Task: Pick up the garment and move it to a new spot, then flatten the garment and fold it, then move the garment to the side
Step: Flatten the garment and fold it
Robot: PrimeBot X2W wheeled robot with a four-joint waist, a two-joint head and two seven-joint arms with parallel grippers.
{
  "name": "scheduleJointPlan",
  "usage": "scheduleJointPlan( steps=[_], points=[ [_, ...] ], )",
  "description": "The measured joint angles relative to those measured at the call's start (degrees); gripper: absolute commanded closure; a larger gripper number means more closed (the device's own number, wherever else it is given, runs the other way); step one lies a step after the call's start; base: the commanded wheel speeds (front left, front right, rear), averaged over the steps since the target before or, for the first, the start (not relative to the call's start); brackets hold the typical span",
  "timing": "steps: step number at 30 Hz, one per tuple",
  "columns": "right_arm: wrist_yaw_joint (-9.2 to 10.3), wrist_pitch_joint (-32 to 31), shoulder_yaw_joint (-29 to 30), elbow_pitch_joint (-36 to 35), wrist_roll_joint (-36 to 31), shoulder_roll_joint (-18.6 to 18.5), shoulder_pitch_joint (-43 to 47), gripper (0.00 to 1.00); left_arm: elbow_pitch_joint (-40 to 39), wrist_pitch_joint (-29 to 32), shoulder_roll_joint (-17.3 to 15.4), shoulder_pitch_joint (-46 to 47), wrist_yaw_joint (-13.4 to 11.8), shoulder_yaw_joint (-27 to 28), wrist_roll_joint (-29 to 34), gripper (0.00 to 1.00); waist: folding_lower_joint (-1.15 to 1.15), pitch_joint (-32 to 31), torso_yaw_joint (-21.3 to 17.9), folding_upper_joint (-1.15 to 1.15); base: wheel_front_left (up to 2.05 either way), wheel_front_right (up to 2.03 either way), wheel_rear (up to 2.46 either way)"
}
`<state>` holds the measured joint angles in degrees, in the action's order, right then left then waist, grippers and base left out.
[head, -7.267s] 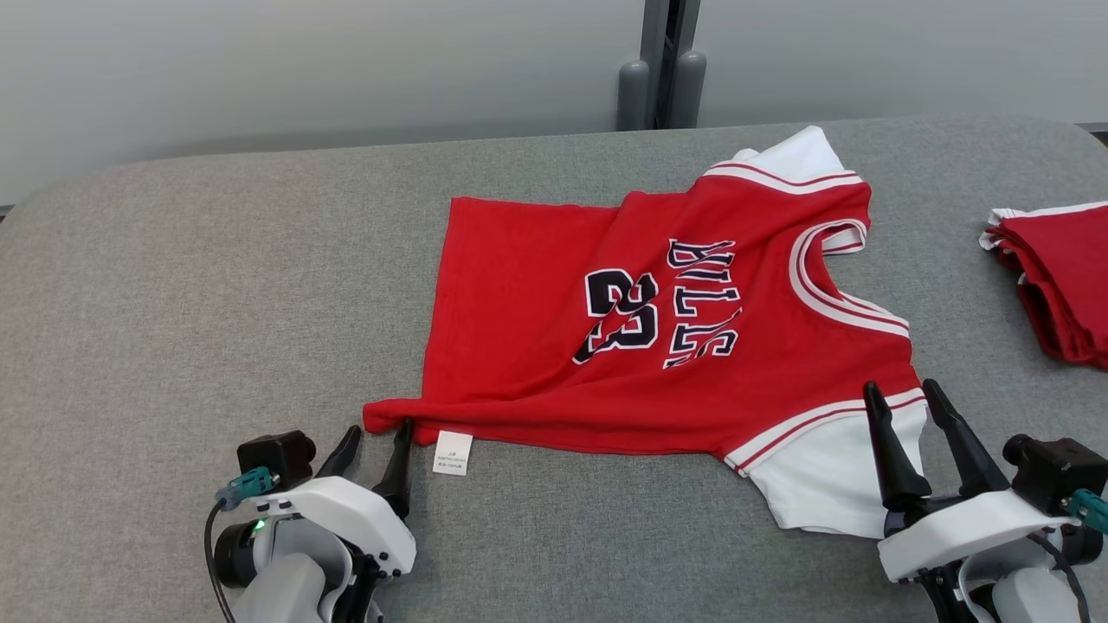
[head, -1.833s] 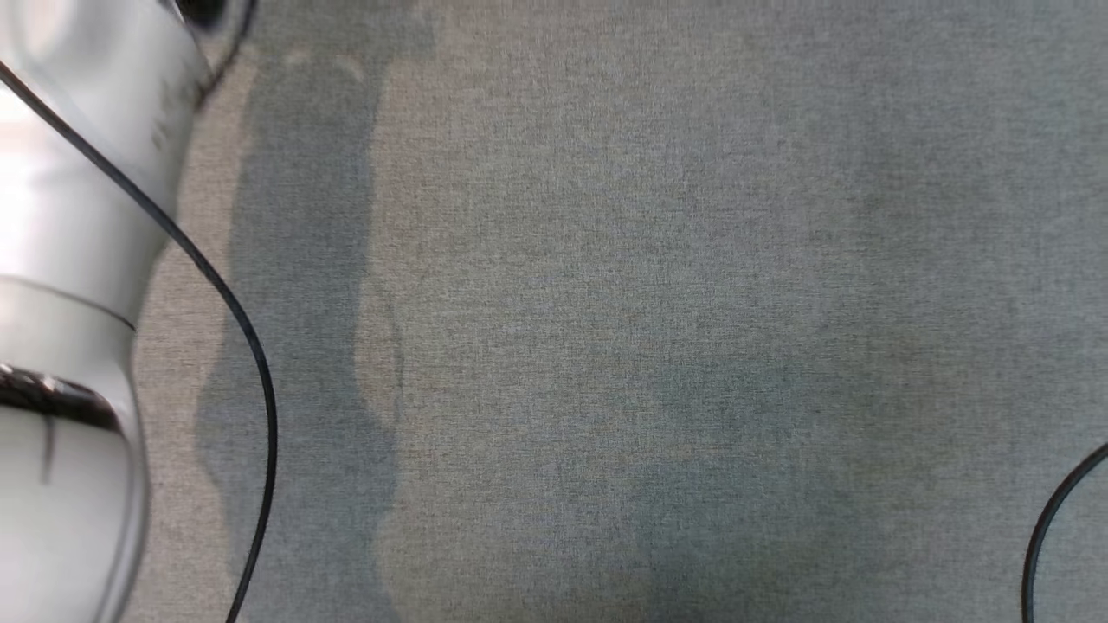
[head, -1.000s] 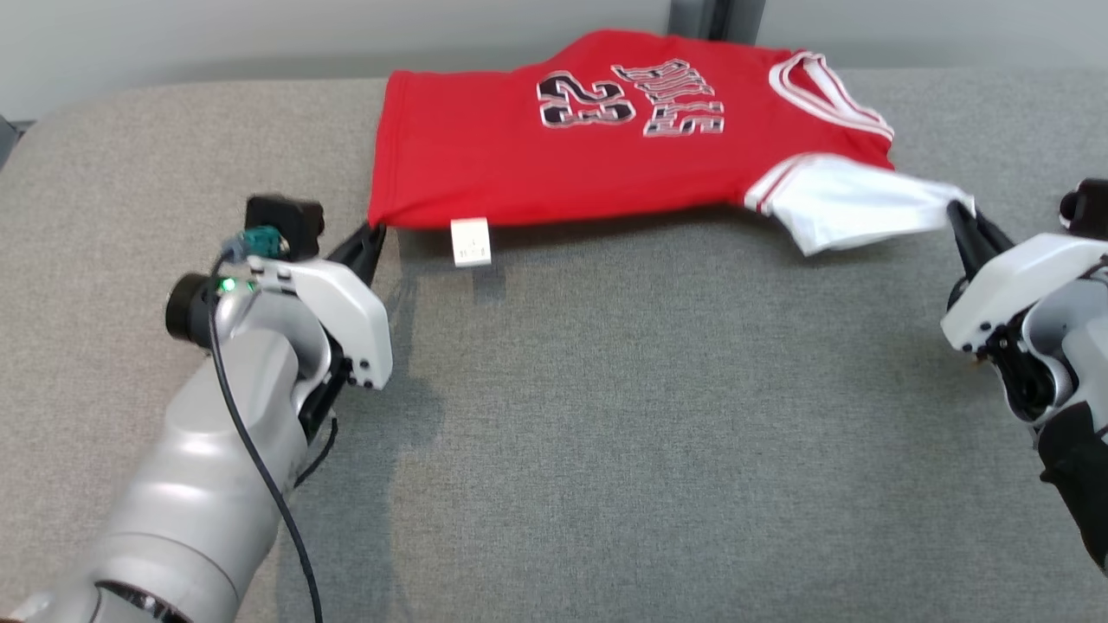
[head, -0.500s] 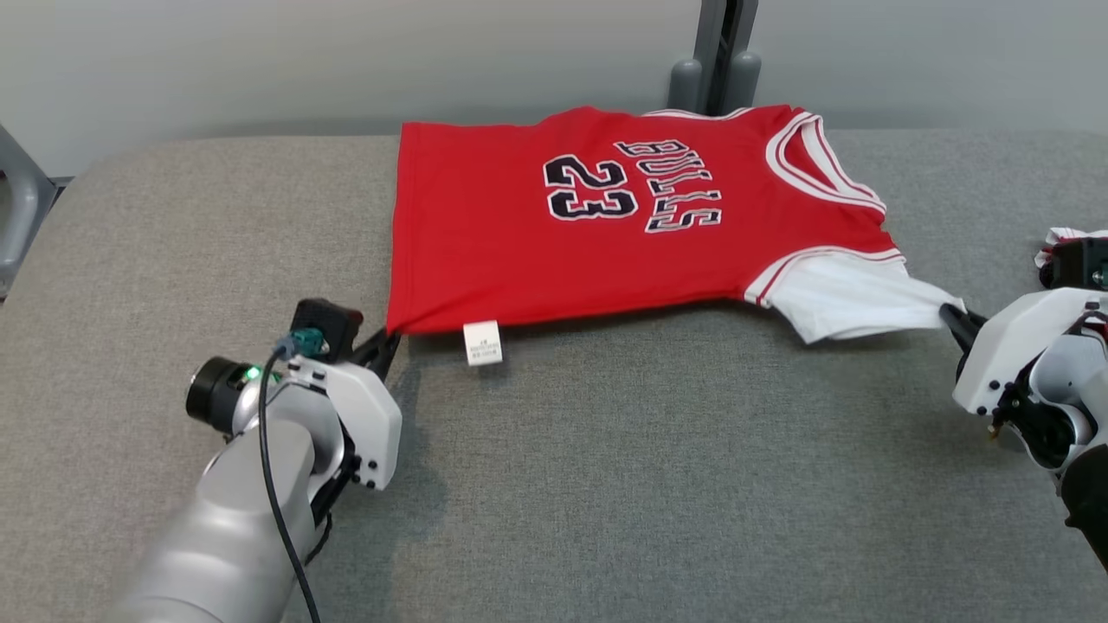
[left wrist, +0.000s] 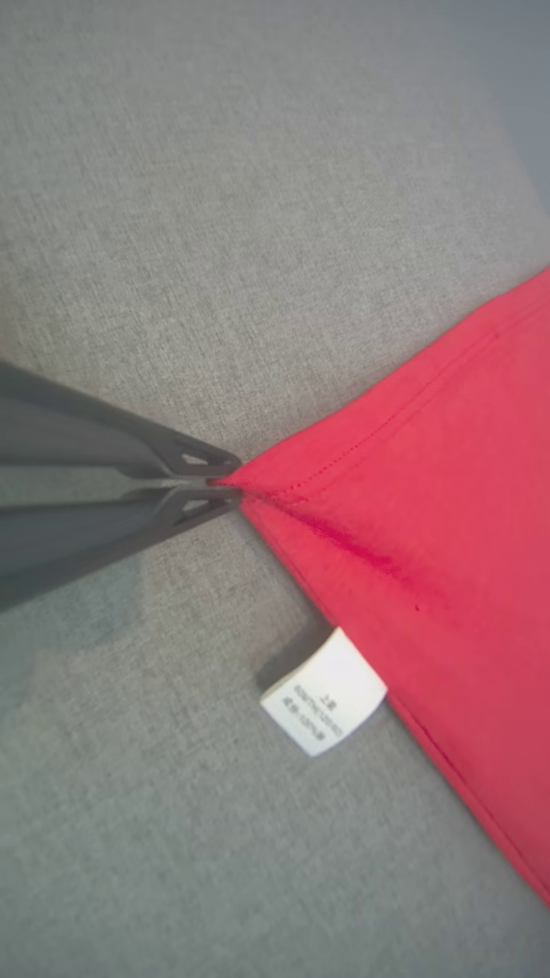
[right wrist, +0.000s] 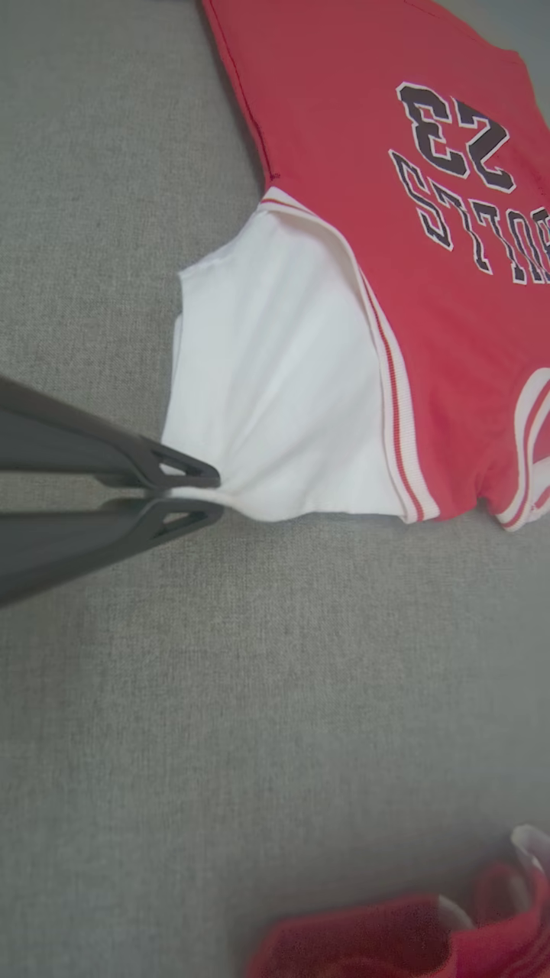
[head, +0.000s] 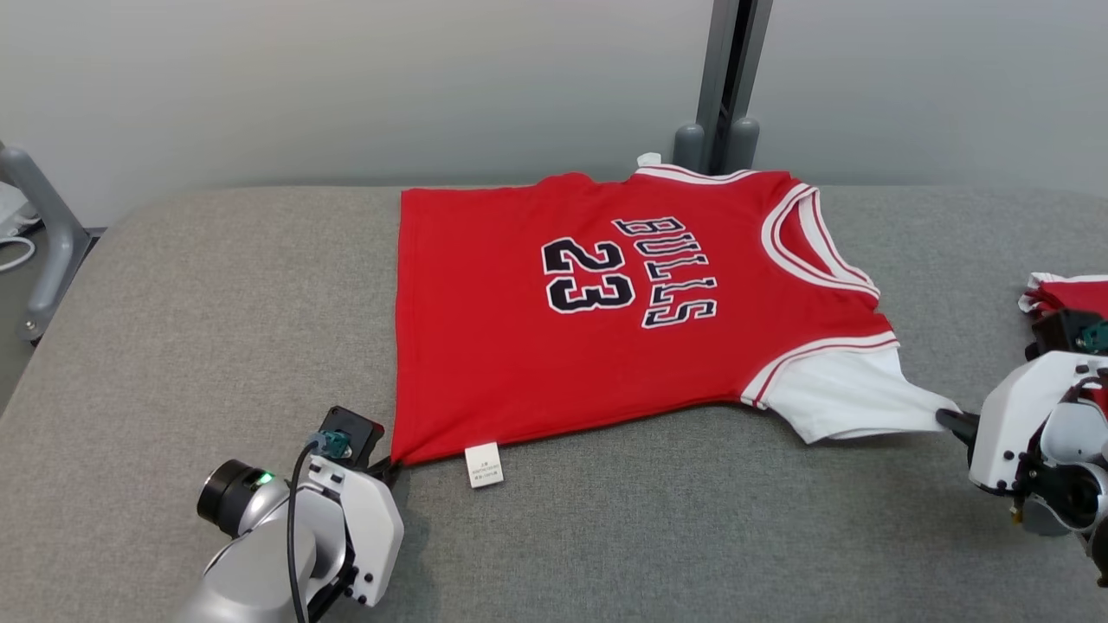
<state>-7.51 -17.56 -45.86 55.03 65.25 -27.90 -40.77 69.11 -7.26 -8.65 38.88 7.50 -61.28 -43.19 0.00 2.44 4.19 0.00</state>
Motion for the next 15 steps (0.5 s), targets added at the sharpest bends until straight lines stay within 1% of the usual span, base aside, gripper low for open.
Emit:
scheduleJointPlan(
  steps=[6,10,15],
  points=[
    [0.0,-5.59,-1.1,-3.27,5.19,-2.52,3.33,1.0,-3.24,0.53,-2.27,-2.82,0.0,-2.99,-1.91,1.0,0.0,-2.73,0.24,0.0,0.0,0.0,0.0],
    [0.01,-12.03,-1.46,-5.61,10.14,-4.74,6.59,1.0,-5.36,1.27,-4.2,-4.63,0.0,-5.73,-3.35,1.0,0.0,-4.31,0.48,0.0,0.0,0.0,0.0],
    [0.0,-14.83,-1.37,-7.87,12.95,-6.53,8.81,1.0,-6.24,1.34,-5.73,-5.96,0.01,-7.13,-4.5,1.0,0.0,-5.52,0.54,0.0,0.0,0.0,0.0]
  ],
)
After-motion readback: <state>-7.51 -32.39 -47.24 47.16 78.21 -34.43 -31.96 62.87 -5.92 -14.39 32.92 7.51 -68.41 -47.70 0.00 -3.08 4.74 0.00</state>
